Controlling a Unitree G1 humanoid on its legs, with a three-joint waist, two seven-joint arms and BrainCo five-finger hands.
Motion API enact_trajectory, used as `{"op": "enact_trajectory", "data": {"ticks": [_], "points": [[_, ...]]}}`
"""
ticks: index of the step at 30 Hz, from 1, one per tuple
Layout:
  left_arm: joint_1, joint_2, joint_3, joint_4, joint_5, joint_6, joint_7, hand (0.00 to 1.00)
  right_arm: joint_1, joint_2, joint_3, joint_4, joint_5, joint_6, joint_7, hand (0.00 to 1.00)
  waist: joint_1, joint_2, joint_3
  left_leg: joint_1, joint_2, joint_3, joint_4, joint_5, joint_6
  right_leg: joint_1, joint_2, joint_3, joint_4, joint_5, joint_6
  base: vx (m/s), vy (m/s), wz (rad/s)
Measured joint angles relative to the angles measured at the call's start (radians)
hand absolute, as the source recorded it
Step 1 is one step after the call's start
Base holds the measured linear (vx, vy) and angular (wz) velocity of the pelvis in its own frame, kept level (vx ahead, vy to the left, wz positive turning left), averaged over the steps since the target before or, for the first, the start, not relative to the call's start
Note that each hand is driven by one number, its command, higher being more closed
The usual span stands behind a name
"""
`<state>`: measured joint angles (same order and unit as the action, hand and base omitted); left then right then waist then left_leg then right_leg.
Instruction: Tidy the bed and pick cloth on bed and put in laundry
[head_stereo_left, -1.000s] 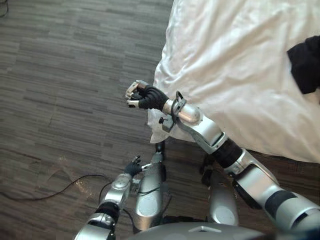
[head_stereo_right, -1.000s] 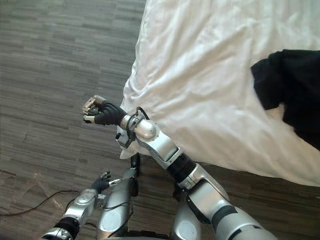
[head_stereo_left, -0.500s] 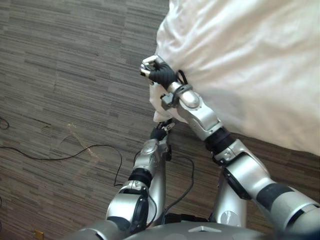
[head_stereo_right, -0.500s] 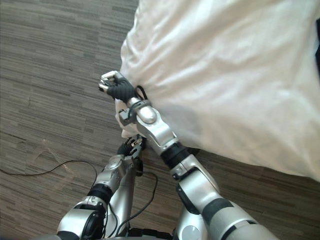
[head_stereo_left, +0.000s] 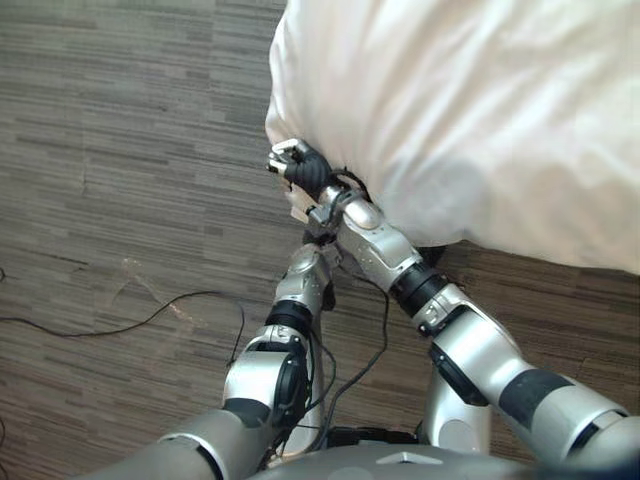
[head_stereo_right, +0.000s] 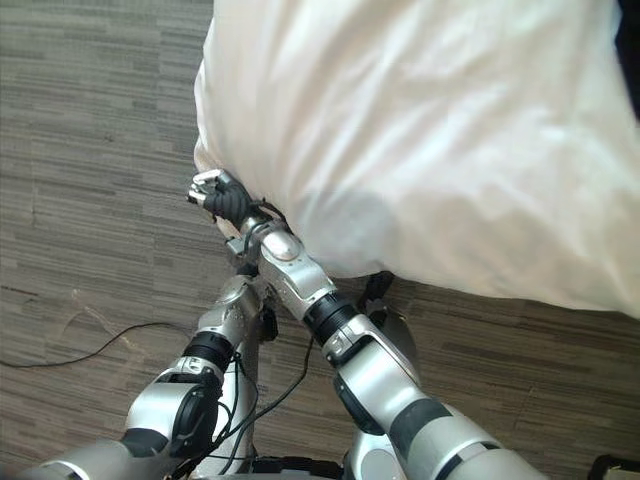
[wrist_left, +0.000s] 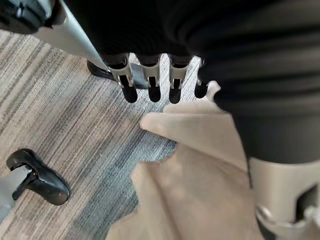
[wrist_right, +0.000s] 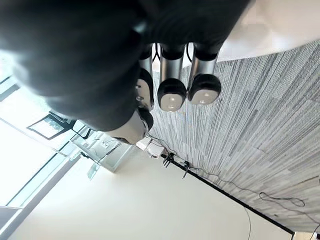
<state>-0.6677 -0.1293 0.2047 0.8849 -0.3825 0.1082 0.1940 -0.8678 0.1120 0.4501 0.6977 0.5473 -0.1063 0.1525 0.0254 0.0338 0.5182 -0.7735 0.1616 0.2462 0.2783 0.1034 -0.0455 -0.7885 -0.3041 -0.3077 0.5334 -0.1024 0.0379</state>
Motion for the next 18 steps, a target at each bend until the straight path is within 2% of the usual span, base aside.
{"op": "enact_trajectory", "data": {"ticks": [3,5,8,9,13,15,17,18], "points": [[0.022,0.013,-0.007,-0.001,-0.033,0.007,0.011,0.0,0.116,0.005,-0.004,0.03,0.001,-0.016,0.069,1.0,-0.02,-0.034,0.007,0.071,0.001,0.051,0.003,-0.026,0.015,0.066,0.012,0.041,-0.065,0.038,0.017,0.0,0.033,-0.37],[0.035,0.022,-0.009,-0.001,-0.042,0.007,0.012,0.0,0.191,0.007,-0.016,0.043,0.001,-0.026,0.086,1.0,-0.033,-0.045,0.007,0.106,0.0,0.07,0.002,-0.042,0.018,0.103,0.015,0.054,-0.099,0.052,0.02,0.02,0.048,-0.34],[0.085,0.045,-0.033,-0.002,-0.067,0.006,0.013,0.0,0.336,0.015,-0.152,0.07,0.044,-0.044,0.09,1.0,-0.051,-0.067,0.003,0.186,-0.004,0.111,0.001,-0.071,0.023,0.174,0.018,0.088,-0.14,0.068,0.034,0.04,0.036,-0.34],[0.115,0.053,-0.049,-0.002,-0.069,0.006,0.008,0.0,0.383,-0.007,-0.196,0.079,0.064,-0.044,0.09,1.0,-0.062,-0.072,0.002,0.222,-0.005,0.122,0.002,-0.082,0.023,0.207,0.018,0.097,-0.149,0.07,0.036,0.06,0.018,-0.32],[0.2,0.08,-0.102,-0.002,-0.065,0.008,-0.008,0.0,0.512,-0.067,-0.261,0.071,0.079,-0.055,0.118,1.0,-0.075,-0.093,-0.011,0.34,-0.003,0.156,-0.017,-0.103,0.015,0.303,0.02,0.109,-0.174,0.073,0.043,0.1,-0.001,-0.32],[0.242,0.092,-0.151,-0.002,-0.056,0.012,-0.039,0.0,0.581,-0.079,-0.293,0.064,0.101,-0.055,0.142,1.0,-0.074,-0.096,-0.025,0.411,-0.003,0.166,-0.045,-0.107,0.006,0.368,0.024,0.109,-0.197,0.071,0.048,0.11,-0.017,-0.18],[0.326,0.107,-0.205,0.001,-0.028,0.015,-0.077,0.0,0.698,-0.085,-0.353,0.063,0.118,-0.055,0.169,1.0,-0.074,-0.099,-0.08,0.519,-0.007,0.213,-0.119,-0.097,-0.008,0.451,0.027,0.109,-0.235,0.065,0.055,0.15,-0.019,-0.16],[0.344,0.108,-0.205,0.001,-0.019,0.015,-0.083,0.0,0.72,-0.087,-0.369,0.065,0.12,-0.054,0.17,1.0,-0.074,-0.099,-0.097,0.534,-0.01,0.217,-0.132,-0.093,-0.01,0.462,0.027,0.109,-0.242,0.065,0.056,0.17,-0.007,-0.13]]}}
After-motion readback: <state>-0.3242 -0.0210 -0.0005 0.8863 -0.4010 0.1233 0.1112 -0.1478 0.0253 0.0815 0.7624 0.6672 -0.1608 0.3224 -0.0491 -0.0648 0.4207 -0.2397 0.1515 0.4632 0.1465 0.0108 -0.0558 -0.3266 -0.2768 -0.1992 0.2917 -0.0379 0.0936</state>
